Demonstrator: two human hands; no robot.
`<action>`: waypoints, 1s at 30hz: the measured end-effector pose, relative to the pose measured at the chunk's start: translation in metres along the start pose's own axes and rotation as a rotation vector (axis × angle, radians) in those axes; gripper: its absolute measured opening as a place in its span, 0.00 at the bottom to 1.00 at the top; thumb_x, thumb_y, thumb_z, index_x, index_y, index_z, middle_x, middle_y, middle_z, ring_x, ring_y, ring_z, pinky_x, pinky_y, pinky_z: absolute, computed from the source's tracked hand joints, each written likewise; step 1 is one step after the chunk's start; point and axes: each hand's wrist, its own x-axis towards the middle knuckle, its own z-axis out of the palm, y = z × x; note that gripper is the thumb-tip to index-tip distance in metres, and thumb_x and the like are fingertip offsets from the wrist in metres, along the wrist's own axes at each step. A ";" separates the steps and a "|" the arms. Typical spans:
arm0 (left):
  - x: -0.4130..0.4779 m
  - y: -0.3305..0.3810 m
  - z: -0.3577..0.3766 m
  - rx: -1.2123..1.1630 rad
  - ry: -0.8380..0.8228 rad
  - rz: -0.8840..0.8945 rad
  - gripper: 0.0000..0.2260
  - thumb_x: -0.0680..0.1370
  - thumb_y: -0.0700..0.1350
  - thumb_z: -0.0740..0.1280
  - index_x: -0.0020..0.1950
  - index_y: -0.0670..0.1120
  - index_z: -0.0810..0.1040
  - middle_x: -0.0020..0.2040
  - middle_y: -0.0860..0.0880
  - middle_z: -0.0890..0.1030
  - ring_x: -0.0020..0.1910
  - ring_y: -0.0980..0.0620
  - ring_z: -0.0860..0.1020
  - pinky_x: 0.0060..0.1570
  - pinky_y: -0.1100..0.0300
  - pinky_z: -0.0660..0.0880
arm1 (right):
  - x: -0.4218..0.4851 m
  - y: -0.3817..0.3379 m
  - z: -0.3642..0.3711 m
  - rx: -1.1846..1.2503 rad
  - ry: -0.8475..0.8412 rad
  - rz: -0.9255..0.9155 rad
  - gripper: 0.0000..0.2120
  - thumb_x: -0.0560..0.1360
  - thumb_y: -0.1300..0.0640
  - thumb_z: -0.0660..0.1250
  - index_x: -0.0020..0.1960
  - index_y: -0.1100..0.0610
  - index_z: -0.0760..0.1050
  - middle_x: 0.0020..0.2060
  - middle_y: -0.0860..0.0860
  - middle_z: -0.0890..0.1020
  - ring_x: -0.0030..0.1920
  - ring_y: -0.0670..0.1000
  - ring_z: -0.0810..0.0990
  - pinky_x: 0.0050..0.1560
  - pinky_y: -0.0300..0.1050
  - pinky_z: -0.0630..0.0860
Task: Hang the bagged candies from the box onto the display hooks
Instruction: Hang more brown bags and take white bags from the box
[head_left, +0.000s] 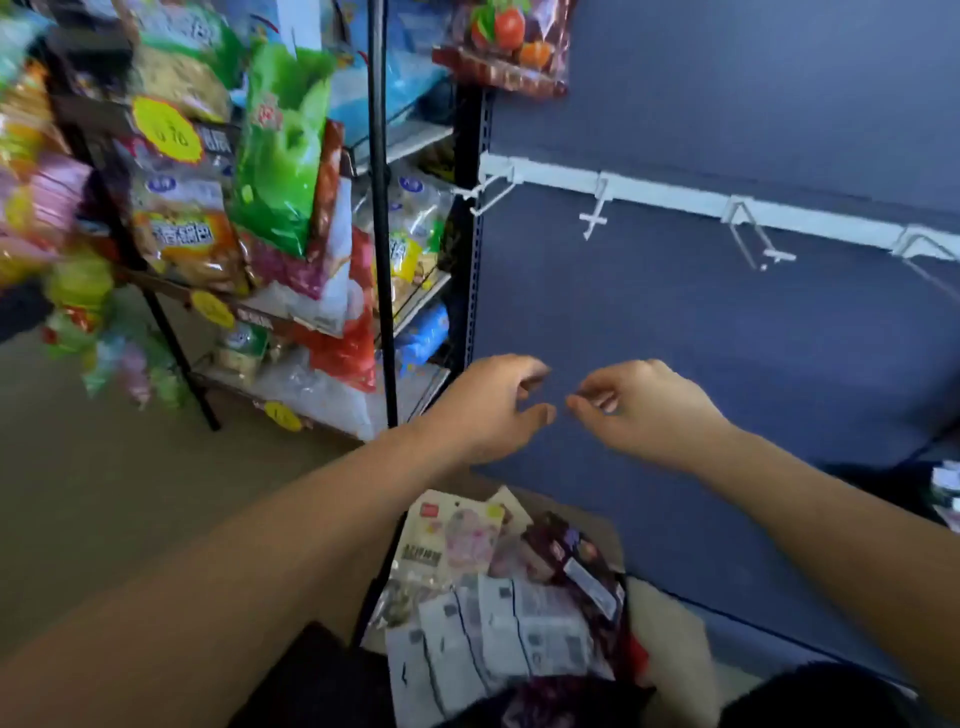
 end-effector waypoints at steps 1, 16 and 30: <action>-0.009 -0.006 0.019 0.003 -0.054 -0.026 0.22 0.78 0.50 0.71 0.70 0.44 0.76 0.63 0.47 0.80 0.58 0.48 0.79 0.58 0.52 0.77 | -0.010 0.007 0.020 0.025 -0.067 0.016 0.11 0.79 0.40 0.64 0.44 0.44 0.80 0.45 0.42 0.86 0.51 0.49 0.84 0.49 0.51 0.82; -0.095 -0.117 0.189 -0.138 -0.342 -0.375 0.21 0.82 0.50 0.66 0.74 0.47 0.73 0.66 0.45 0.79 0.61 0.47 0.79 0.58 0.58 0.76 | -0.065 0.095 0.232 0.375 -0.416 0.386 0.31 0.76 0.35 0.68 0.75 0.46 0.71 0.71 0.47 0.77 0.68 0.51 0.78 0.59 0.40 0.71; -0.115 -0.155 0.178 -0.061 -0.243 -0.558 0.22 0.81 0.55 0.67 0.69 0.43 0.76 0.65 0.44 0.79 0.62 0.45 0.78 0.58 0.55 0.77 | -0.062 0.094 0.275 0.296 -0.034 0.273 0.15 0.81 0.56 0.63 0.66 0.52 0.78 0.30 0.43 0.73 0.31 0.53 0.74 0.31 0.47 0.71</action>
